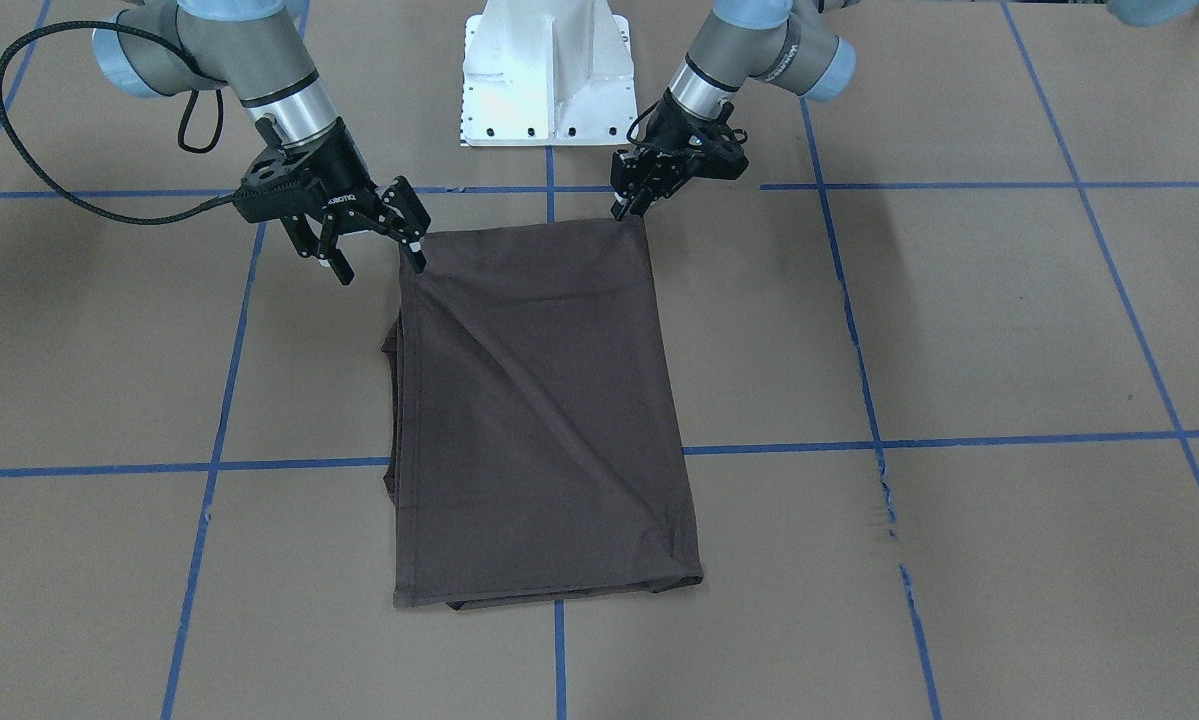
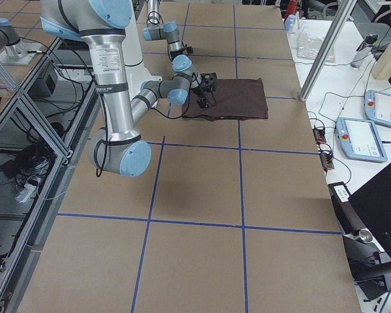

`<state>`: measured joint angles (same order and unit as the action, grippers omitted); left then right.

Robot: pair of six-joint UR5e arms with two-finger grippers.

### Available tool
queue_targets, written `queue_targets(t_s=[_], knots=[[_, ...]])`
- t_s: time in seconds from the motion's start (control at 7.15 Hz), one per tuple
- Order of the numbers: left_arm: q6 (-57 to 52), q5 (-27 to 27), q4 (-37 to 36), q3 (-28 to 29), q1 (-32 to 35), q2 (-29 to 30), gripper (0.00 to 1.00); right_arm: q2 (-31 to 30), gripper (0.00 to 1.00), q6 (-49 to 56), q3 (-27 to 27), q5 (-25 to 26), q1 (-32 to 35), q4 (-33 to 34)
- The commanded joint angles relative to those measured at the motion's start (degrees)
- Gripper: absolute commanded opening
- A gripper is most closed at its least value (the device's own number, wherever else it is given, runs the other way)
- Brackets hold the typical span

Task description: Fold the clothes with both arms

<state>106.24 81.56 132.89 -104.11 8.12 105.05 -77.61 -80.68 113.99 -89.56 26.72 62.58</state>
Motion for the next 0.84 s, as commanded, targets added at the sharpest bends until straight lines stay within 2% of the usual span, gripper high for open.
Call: queue_targets(t_s=[0.0, 0.14, 0.28, 0.7], knots=[[-0.42, 0.0, 0.0, -0.39, 0.23, 0.07, 0.51, 0.0, 1.0, 0.0, 0.0, 0.0, 0.0, 0.0], [-0.51, 0.09, 0.0, -0.56, 0.66, 0.07, 0.6, 0.0, 1.0, 0.0, 0.0, 0.0, 0.0, 0.0], [-0.51, 0.09, 0.0, -0.83, 0.93, -0.02, 0.64, 0.0, 1.0, 0.0, 0.0, 0.0, 0.0, 0.0], [-0.51, 0.09, 0.0, -0.39, 2.07, -0.02, 0.66, -0.18, 1.0, 0.0, 0.0, 0.0, 0.0, 0.09]])
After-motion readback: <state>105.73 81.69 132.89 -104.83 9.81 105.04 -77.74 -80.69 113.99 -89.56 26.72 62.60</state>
